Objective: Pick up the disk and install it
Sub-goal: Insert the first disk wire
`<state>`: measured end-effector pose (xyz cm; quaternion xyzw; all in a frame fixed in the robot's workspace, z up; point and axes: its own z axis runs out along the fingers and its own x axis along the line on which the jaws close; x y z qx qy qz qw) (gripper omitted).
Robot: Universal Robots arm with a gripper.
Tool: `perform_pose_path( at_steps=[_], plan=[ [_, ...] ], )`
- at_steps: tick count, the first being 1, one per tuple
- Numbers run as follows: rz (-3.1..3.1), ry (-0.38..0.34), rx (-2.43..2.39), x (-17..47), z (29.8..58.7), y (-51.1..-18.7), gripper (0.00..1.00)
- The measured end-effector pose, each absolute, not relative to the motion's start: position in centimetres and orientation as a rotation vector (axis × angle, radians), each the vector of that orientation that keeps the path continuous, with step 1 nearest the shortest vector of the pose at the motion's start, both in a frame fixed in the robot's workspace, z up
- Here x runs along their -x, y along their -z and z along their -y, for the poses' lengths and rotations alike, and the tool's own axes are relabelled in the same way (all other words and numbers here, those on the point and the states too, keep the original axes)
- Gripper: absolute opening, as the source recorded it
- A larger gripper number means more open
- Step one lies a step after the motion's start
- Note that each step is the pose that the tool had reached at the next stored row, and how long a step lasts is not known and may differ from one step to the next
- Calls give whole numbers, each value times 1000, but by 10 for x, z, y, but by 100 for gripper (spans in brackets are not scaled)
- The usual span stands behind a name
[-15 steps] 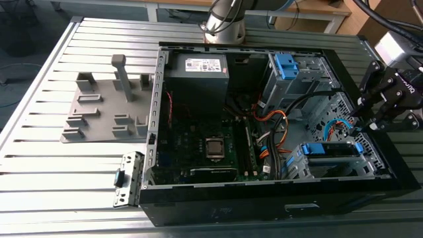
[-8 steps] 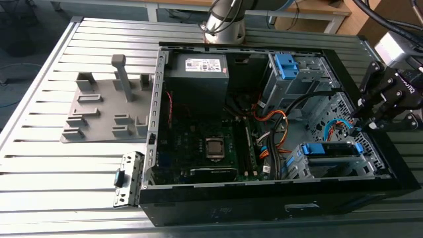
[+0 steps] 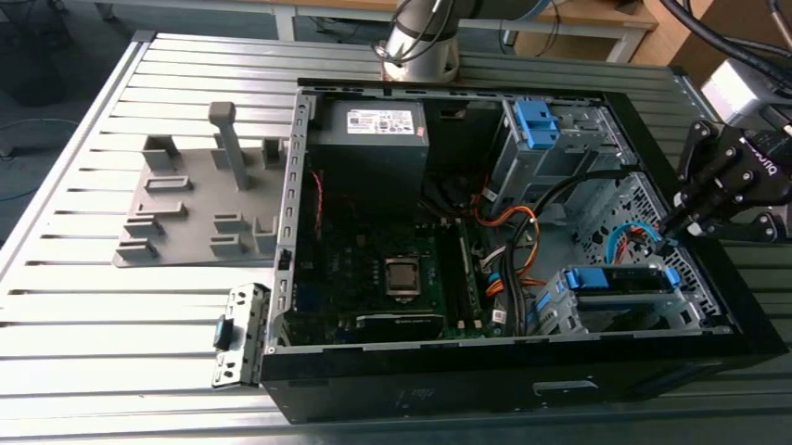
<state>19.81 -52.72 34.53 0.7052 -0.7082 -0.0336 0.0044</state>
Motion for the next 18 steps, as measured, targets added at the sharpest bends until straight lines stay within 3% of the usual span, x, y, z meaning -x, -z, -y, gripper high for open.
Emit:
perform_pose_path(
  at_steps=[13,18],
  plan=[
    [2224,94,-2215,-190,528,-350,20],
    [2224,94,-2215,-186,540,-349,20]
  ],
)
